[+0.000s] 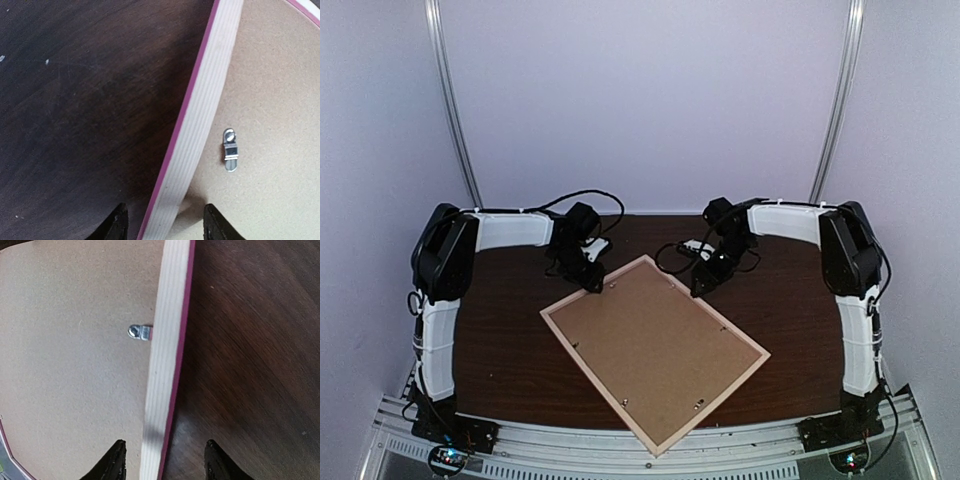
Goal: Put the photo into the frame
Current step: Rotate the photo frame at the center of the board.
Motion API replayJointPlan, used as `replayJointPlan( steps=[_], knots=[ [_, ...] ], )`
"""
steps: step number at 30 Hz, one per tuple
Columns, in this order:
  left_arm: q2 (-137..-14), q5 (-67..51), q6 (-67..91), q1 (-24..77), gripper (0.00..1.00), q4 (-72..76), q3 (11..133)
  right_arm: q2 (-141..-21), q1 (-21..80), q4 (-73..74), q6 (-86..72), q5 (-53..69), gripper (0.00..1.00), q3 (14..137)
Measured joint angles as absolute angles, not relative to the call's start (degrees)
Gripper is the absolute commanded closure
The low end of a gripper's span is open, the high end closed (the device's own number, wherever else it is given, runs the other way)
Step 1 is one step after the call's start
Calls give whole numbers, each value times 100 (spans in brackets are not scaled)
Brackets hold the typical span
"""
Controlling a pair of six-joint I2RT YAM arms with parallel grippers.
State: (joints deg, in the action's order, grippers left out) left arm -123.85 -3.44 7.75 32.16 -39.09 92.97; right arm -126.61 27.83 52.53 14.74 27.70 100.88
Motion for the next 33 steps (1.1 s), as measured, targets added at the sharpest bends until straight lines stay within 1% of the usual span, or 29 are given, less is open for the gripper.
replayJointPlan(
  steps=[1, 2, 4, 9, 13, 14, 15, 16, 24, 33],
  knots=[
    [-12398, -366, 775, 3218, 58, -3907, 9319, -12536, 2735, 5170, 1385, 2753, 41, 9948],
    [-12405, -375, 781, 3218, 61, -3903, 9325, -12411, 2689, 5127, 1293, 2738, 35, 9832],
    [-12407, -392, 788, 3218, 67, -3889, 9325, -12057, 2589, 4971, 1120, 2674, 29, 9520],
    [-12405, -342, 897, 3210, 80, -3820, 9303, -11133, 2432, 4731, 609, 2469, 22, 8877],
    [-12258, -336, 982, 3170, 83, -3588, 9037, -10586, 2381, 4571, 167, 2294, 19, 8455],
    [-12169, -322, 1015, 3153, 83, -3503, 8892, -10495, 2373, 4560, 64, 2239, 15, 8368],
    [-12057, -305, 1116, 3124, 83, -3433, 8715, -10425, 2370, 4563, -47, 2180, 2, 8294],
    [-11942, -303, 1221, 3085, 83, -3367, 8534, -10355, 2370, 4578, -172, 2106, 1, 8206],
    [-11034, -167, 2137, 2692, 82, -2755, 7124, -10108, 2359, 4587, -731, 1918, 0, 7736],
    [-9780, -178, 3334, 2676, 79, -1579, 5214, -9601, 2440, 4180, -1420, 1787, 0, 6606]
  ],
)
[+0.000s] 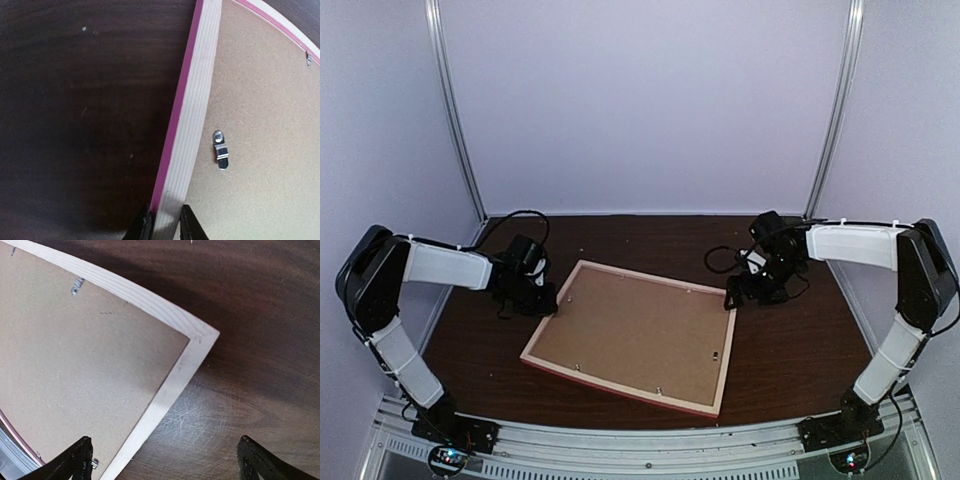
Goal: Put the photo into the frame
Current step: Rotate the photo frame at the center of the board.
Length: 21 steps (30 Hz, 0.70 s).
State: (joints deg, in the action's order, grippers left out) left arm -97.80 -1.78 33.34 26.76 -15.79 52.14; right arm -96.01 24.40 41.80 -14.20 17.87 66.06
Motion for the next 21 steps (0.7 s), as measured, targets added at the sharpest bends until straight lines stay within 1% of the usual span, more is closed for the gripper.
replayJointPlan(
  steps=[4, 6, 12, 16, 21],
  knots=[
    [-9338, -274, 3736, 2714, 78, -1271, 4611, -9577, 2554, 3870, -1682, 1747, 8, 6114],
    [-9225, -255, 3868, 2764, 76, -1188, 4453, -9577, 2622, 3717, -1793, 1747, 16, 5911],
    [-8989, -106, 4248, 3083, 72, -1057, 4147, -9577, 2880, 3258, -2132, 1752, 32, 5577],
    [-8910, -23, 4438, 3391, 67, -1066, 4066, -9577, 2991, 3079, -2307, 1697, 38, 5511],
    [-8702, 19, 4628, 3730, 60, -1146, 3883, -9577, 3015, 3041, -2394, 1472, 47, 5402]
  ],
)
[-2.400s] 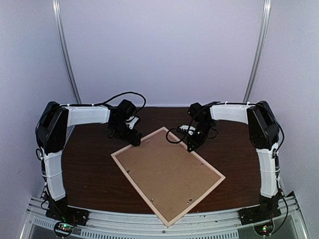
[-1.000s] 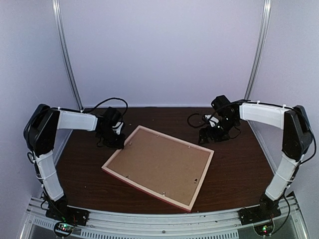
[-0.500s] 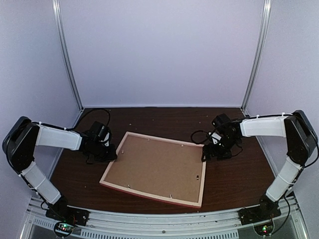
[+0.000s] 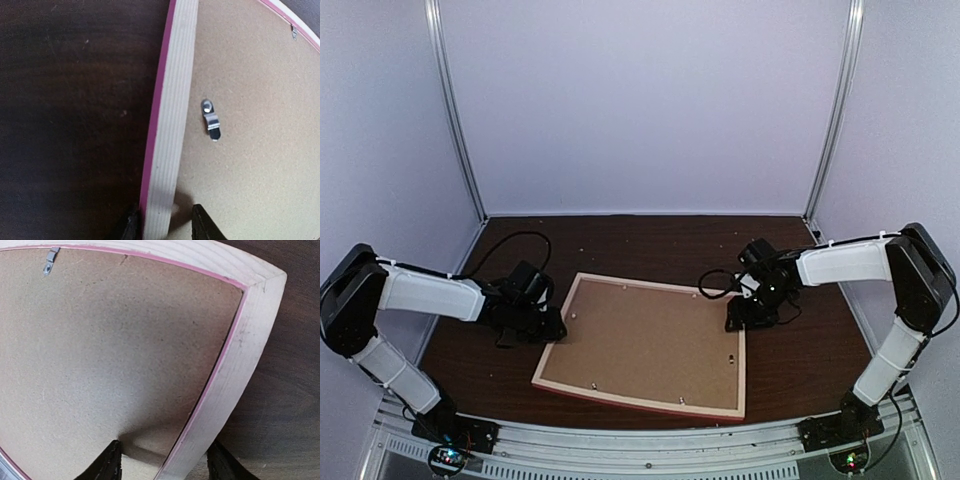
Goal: Put the photo into the frame
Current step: Rotate the photo frame at the center of the board, then press the fastener onto the backboard.
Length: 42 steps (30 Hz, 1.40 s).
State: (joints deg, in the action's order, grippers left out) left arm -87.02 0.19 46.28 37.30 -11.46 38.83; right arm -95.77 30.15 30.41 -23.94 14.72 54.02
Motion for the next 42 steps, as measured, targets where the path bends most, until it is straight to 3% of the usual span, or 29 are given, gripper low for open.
replayJointPlan(
  steps=[4, 8, 10, 11, 12, 19, 29, 34, 36, 39, 42],
  knots=[
    [-8569, 128, 4720, 3940, 49, -1258, 3795, -9577, 3015, 3039, -2373, 1317, 48, 5395],
    [-8355, 139, 4740, 4091, 35, -1380, 3671, -9579, 3020, 3015, -2248, 1251, 60, 5404],
    [-8217, 150, 4742, 4132, 32, -1461, 3597, -9585, 3009, 3050, -2147, 1208, 78, 5430],
    [-8154, 167, 4733, 4139, 31, -1535, 3575, -9598, 2993, 3092, -2106, 1168, 93, 5463],
    [-8106, 202, 4720, 4136, 31, -1623, 3566, -9614, 2969, 3144, -2060, 1140, 96, 5511],
    [-7981, 572, 4530, 4136, 21, -2036, 3682, -9786, 2823, 3006, -1859, 976, 91, 5725],
    [-8213, 792, 4086, 4136, 23, -2379, 4440, -9902, 2783, 3181, -1625, 956, 91, 5889],
    [-8477, 493, 4036, 4136, 23, -2386, 4480, -9931, 2729, 3173, -1732, 1022, 83, 5896],
    [-8569, 360, 4016, 4136, 23, -2386, 4480, -9946, 2692, 3144, -1820, 1072, 87, 5896],
    [-8678, 102, 3966, 4136, 22, -2386, 4486, -9966, 2596, 3011, -1957, 1177, 100, 5874],
    [-8753, -121, 3905, 4139, 20, -2390, 4539, -9933, 2495, 2762, -2043, 1275, 100, 5754]
  ],
)
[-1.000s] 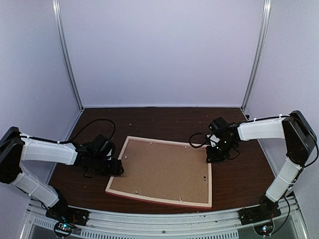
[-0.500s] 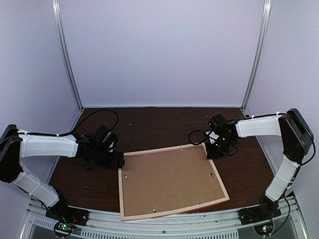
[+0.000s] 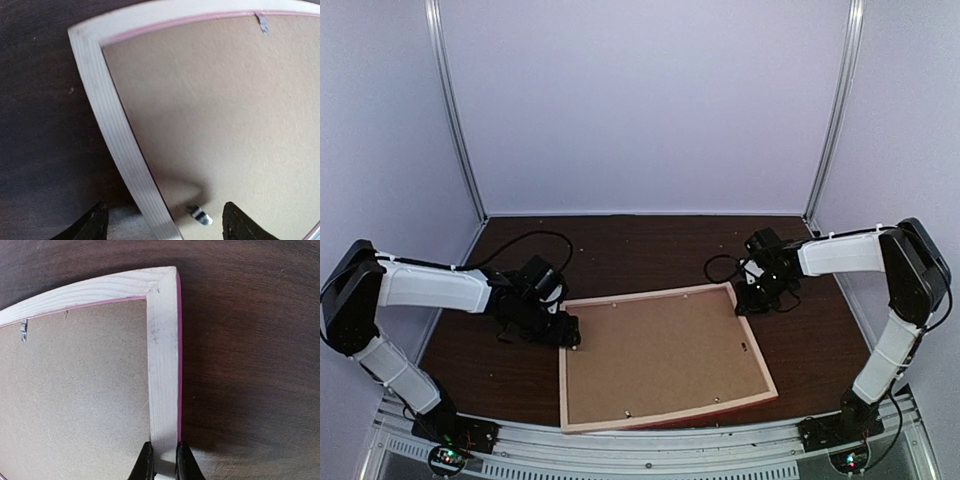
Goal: Put the photo into the frame
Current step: Press the fastener onto the backboard.
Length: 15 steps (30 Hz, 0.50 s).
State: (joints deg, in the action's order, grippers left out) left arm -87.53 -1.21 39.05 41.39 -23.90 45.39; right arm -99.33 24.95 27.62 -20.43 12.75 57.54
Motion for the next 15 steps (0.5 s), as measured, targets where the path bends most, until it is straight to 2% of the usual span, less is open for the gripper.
replayJointPlan(
  steps=[8, 15],
  knots=[
    [-9013, -436, 3802, 4169, 19, -2390, 4678, -9808, 2344, 2082, -2460, 1332, 100, 5395],
    [-9345, -165, 3647, 4174, 20, -2561, 5168, -9758, 2338, 1935, -2484, 1339, 100, 5299]
  ],
)
